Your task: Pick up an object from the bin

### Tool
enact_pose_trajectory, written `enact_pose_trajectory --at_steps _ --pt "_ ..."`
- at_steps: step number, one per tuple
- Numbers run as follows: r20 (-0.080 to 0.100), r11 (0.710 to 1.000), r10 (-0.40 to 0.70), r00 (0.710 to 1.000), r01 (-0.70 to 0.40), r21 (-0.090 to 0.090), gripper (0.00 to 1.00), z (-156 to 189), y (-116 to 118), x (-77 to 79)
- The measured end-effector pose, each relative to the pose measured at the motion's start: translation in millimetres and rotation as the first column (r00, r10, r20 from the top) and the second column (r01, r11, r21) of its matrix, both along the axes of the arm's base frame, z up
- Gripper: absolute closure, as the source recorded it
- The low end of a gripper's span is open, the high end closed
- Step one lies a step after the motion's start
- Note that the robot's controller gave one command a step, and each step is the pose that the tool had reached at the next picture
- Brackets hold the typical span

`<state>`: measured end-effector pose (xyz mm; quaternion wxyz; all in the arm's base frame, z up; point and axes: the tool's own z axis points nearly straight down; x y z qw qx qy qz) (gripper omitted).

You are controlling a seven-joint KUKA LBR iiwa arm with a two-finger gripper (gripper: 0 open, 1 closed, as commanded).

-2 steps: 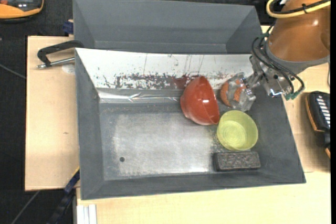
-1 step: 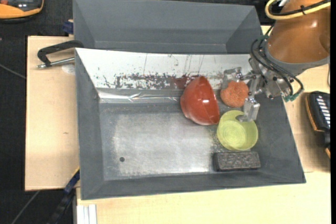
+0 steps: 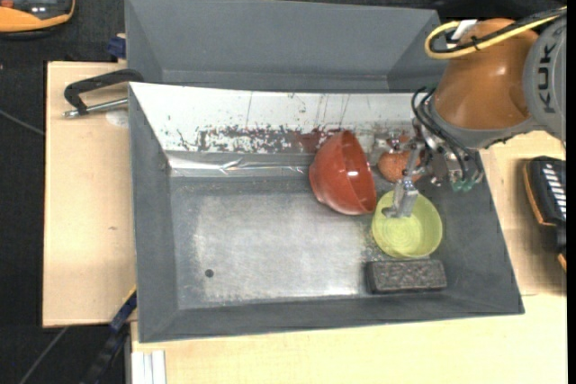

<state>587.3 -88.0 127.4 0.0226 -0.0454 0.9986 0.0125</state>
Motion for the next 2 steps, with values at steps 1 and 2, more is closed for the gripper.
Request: enact_pose_trajectory --at_steps 1,2 --pt "-0.004 0.997 -0.077 0.997 0.077 0.007 0.00 -57.5 30.5 13.7" --pt "0.006 0.976 0.218 0.976 -0.218 -0.006 0.00 -56.3 27.5 -16.3"
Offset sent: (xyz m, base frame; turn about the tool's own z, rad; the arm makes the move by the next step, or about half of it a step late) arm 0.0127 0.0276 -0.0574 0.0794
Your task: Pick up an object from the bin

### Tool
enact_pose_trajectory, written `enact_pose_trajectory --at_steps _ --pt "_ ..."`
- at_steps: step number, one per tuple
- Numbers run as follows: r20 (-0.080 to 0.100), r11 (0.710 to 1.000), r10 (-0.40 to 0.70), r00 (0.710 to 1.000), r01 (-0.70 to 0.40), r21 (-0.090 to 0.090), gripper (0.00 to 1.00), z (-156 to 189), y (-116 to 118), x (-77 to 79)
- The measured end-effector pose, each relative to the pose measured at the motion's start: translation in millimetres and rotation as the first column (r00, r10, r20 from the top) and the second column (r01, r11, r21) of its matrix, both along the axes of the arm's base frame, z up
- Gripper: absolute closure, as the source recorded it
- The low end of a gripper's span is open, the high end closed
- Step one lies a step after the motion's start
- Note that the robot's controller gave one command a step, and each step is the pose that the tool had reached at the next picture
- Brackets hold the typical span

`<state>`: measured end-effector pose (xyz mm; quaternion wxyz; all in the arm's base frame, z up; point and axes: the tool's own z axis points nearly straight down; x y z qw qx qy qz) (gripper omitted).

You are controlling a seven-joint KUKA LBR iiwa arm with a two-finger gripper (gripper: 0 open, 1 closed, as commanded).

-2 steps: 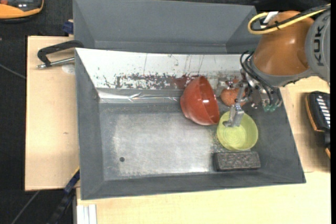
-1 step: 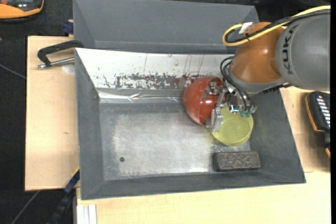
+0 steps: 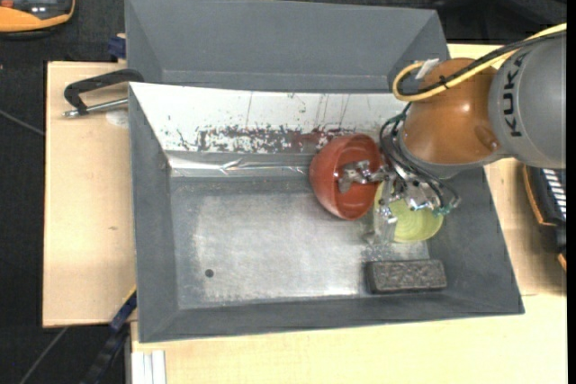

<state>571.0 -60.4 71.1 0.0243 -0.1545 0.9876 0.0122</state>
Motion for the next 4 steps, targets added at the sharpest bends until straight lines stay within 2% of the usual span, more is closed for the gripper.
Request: enact_pose_trajectory --at_steps 1,2,3,4 --pt "0.019 0.984 0.181 0.983 -0.180 -0.013 0.00 128.1 -33.8 10.6" --pt "0.022 0.935 0.355 0.935 -0.354 -0.023 0.00 65.2 -31.3 13.0" --pt "0.023 0.899 0.439 0.898 -0.438 -0.028 0.00 10.6 -96.6 -16.6" --pt "0.034 0.850 0.527 0.849 -0.526 -0.039 0.00 2.1 -42.7 32.2"
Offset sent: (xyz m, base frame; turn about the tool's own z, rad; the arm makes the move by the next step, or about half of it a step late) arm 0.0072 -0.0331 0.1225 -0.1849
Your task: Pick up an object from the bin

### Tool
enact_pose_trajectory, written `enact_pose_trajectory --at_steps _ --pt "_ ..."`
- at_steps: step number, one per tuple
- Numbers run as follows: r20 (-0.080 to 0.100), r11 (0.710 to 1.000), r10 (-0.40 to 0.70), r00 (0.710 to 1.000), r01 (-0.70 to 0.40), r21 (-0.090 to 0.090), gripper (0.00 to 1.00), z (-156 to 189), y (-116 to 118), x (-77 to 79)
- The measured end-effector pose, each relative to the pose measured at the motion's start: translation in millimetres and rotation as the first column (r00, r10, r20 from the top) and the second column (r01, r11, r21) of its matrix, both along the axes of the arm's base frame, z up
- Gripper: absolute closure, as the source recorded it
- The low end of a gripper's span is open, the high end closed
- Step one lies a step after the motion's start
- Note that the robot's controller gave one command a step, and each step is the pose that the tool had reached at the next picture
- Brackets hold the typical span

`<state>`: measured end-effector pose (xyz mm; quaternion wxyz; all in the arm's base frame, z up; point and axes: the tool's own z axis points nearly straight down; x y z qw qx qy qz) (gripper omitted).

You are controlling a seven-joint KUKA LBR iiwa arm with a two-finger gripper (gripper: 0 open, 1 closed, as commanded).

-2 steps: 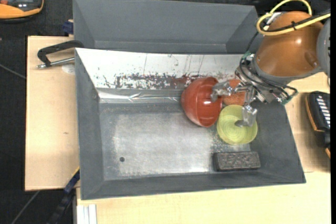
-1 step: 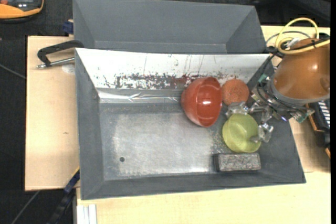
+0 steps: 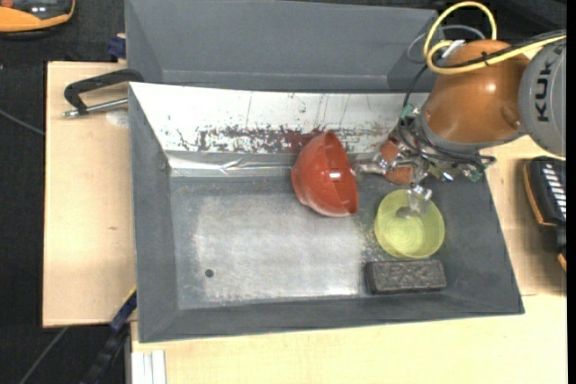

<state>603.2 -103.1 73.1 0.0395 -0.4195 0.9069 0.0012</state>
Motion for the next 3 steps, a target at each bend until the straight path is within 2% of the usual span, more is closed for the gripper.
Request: enact_pose_trajectory --at_steps 1,2,3 --pt "-0.006 1.000 -0.004 1.000 0.004 0.001 1.00 -0.8 -1.4 -1.8" --pt "0.003 1.000 -0.022 1.000 0.022 0.005 1.00 72.9 36.2 -24.1" --pt "0.022 1.000 0.015 1.000 -0.015 0.004 1.00 156.3 59.0 -0.6"
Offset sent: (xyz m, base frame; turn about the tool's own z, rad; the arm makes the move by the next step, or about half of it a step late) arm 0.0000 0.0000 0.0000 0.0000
